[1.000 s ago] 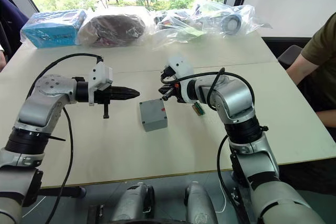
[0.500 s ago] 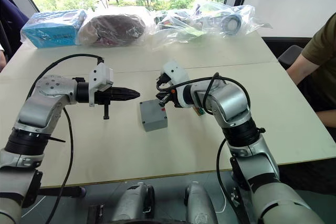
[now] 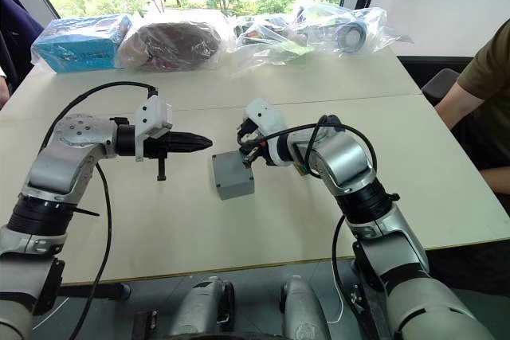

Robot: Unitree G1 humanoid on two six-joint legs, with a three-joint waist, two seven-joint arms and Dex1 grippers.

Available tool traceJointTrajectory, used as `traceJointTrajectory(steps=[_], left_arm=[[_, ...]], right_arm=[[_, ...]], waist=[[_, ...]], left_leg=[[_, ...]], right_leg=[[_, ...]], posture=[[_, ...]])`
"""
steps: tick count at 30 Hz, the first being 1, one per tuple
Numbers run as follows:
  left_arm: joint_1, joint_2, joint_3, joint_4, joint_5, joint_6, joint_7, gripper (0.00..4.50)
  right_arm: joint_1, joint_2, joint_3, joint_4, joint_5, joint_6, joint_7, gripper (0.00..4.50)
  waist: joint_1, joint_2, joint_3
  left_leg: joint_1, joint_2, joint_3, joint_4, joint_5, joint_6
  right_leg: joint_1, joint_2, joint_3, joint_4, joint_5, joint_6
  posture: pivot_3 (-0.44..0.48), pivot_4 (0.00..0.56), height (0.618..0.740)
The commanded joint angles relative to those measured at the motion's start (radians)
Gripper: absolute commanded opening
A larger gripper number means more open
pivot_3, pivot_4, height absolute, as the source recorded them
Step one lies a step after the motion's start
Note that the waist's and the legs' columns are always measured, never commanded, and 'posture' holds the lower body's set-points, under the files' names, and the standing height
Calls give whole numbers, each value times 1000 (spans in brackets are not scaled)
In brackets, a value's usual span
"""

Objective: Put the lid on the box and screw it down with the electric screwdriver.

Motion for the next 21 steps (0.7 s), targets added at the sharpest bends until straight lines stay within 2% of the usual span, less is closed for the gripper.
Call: traceJointTrajectory(steps=[1,2,7,8,12,17,21], left_arm=[[1,4,5,-21,3,-20,4,0],[0,2,4,-21,2,-20,5,0],[3,1,4,-29,-2,-17,8,0],[3,0,2,-30,-3,-17,8,0],[-2,-11,0,-35,-16,-13,4,0],[-21,-36,0,-49,-37,-5,-2,0],[-41,-58,-6,-55,-47,-15,-11,0]], right_arm=[[14,-19,27,-9,-16,-38,24,545],[15,-20,25,-11,-13,-41,26,727],[6,-50,10,-56,-11,-47,43,2655],[-4,-69,4,-75,-15,-42,46,3120],[-38,-164,-35,-140,-6,-11,73,4470],[-75,-367,-67,-186,7,19,171,4470],[-146,-543,17,-112,-43,82,235,4470]], waist=[[0,0,0],[0,0,0],[0,0,0],[0,0,0],[3,0,0],[2,0,0],[2,0,0]], left_leg=[[0,0,0,0,0,0],[0,0,0,0,0,0],[0,0,0,0,0,0],[0,0,0,0,0,0],[0,0,0,0,0,0],[0,0,0,0,0,0],[0,0,0,0,0,0]], right_leg=[[0,0,0,0,0,0],[0,0,0,0,0,0],[0,0,0,0,0,0],[0,0,0,0,0,0],[0,-1,0,0,0,0],[0,-1,0,-1,0,0],[0,0,0,-1,0,0]], posture=[[0,150,740],[0,150,740],[0,150,740],[0,150,740],[0,150,740],[0,150,740],[0,150,740]])
